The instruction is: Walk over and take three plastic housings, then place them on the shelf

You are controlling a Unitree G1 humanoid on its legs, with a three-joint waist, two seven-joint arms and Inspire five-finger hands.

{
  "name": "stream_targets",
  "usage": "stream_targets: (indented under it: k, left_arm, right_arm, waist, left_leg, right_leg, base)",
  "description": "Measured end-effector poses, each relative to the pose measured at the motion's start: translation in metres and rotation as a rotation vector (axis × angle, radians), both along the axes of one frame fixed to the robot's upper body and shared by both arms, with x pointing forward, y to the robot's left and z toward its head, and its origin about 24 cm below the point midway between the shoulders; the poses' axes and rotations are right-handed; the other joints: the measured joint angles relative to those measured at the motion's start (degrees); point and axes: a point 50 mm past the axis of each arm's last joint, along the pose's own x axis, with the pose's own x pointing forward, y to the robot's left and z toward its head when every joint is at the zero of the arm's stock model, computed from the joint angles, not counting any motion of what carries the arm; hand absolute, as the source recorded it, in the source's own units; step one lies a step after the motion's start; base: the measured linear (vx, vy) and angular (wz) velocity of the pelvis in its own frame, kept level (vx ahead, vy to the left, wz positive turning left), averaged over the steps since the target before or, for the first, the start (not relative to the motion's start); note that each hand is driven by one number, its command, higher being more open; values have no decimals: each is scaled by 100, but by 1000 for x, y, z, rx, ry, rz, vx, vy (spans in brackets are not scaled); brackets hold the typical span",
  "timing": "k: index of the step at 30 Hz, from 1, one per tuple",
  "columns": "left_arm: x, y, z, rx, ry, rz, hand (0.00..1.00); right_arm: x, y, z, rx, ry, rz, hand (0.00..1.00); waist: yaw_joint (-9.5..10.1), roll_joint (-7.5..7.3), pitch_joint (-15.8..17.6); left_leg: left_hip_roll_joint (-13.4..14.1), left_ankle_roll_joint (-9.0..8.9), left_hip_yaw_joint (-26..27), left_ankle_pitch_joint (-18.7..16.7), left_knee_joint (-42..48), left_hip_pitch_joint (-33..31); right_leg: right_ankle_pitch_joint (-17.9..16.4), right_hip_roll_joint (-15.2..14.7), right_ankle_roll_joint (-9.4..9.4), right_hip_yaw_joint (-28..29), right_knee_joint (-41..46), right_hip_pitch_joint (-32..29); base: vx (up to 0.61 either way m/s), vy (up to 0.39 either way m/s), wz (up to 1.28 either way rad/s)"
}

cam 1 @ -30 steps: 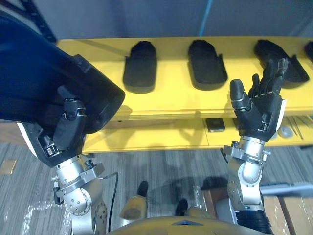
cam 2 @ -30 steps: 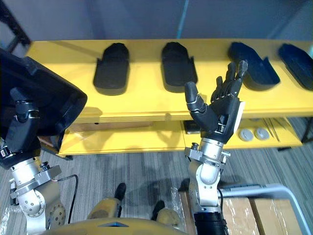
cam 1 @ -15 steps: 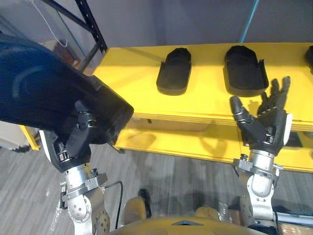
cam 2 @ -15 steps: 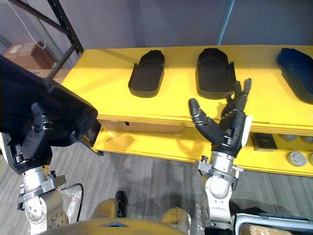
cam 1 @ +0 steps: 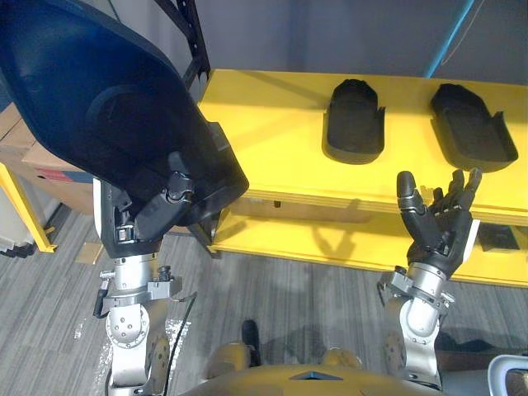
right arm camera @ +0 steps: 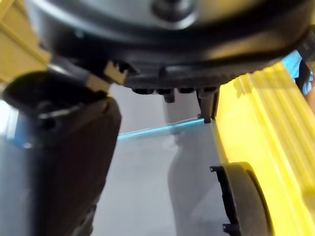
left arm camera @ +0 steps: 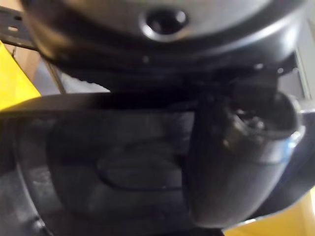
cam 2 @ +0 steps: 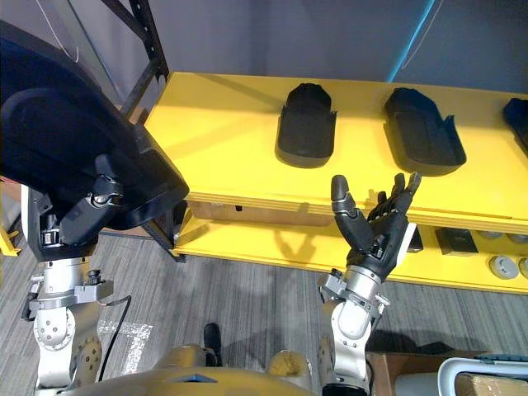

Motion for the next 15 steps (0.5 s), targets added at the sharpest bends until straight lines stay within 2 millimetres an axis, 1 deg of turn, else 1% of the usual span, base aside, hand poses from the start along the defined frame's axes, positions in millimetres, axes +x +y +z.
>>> stream_targets:
  k: [1, 2, 3, 5, 7, 8, 9, 10, 11, 13, 15]
  left_arm:
    - [1, -4, -3, -30, 15, -3, 0]
    - [2, -7, -4, -44, 26, -12, 0]
    - [3, -10, -6, -51, 39, -19, 0]
    - [4, -11, -11, -58, 61, -20, 0]
    - [4, -9, -14, -81, 75, -21, 0]
    - [0, -6, -20, -139, 97, -18, 0]
    - [-1, -5, -22, -153, 106, -12, 0]
    - [-4, -2, -25, -150, 126, 13, 0]
    - [-6, -1, -28, -153, 141, 26, 0]
    - [-9, 0, -36, -168, 184, 57, 0]
    - [-12, 0, -41, -184, 210, 95, 0]
  right_arm:
    - [-3, -2, -2, -29, 30, -11, 100]
    - [-5, -4, -6, -36, 59, -24, 100]
    - [-9, -6, -10, -26, 93, -46, 100]
    - [-14, -12, -16, -46, 147, -114, 100]
    - [-17, -17, -18, -40, 162, -153, 100]
    - [-20, -20, -24, -34, 190, -182, 100]
    - [-21, -21, -26, -38, 201, -194, 100]
    - [-24, -22, -32, -55, 233, -213, 100]
    - [-26, -23, -35, -54, 252, -220, 100]
    - [-40, -27, -50, -39, 328, -274, 100]
    - [-62, -36, -70, 7, 435, -366, 100]
  waist:
    - [-86, 64, -3]
    - [-88, 76, -5]
    - [-87, 70, -1]
    - [-89, 63, 3]
    - [-85, 49, 12]
    - [-82, 23, 26]
    - [-74, 16, 31]
    - [-51, -32, 64]
    - [-53, -35, 73]
    - [-46, 9, 88]
    - [-35, 91, 133]
  left_leg:
    - [-79, 10, -43, 111, -107, -1]
    - [-115, -10, -45, 186, -165, -2]
    - [-146, 9, -33, 251, -189, -4]
    - [-169, 14, -34, 256, -175, 16]
    - [-166, 12, -16, 254, -173, 55]
    - [-146, -8, 46, 223, -151, 122]
    - [-123, -32, 87, 161, -89, 118]
    - [-90, -55, 179, -8, 141, 83]
    - [-54, -62, 225, -116, 311, 54]
    - [139, -111, 329, -600, 1062, -146]
    - [399, -178, 408, -1004, 1863, -318]
  right_leg:
    - [74, 85, -85, 135, -334, 146]
    - [163, 81, -50, 178, -432, 149]
    - [196, 54, -33, 205, -431, 132]
    - [193, 27, -35, 290, -352, 130]
    - [184, 24, -47, 335, -307, 135]
    - [149, 22, -92, 460, -231, 143]
    - [136, 18, -107, 485, -206, 142]
    - [5, 23, -81, 607, -118, 141]
    - [-36, 25, -87, 628, -46, 141]
    - [-253, 61, -113, 749, 242, 125]
    - [-514, 135, -164, 852, 591, 92]
  base:
    - [31, 62, 15]
    - [53, 77, 12]
    - [48, 62, 2]
    - [61, 43, 6]
    - [31, 13, -5]
    - [1, -3, -17]
    - [-6, -3, -29]
    - [-9, -14, -25]
    - [-24, -31, -32]
    - [-33, -40, -30]
    - [-12, 2, -32]
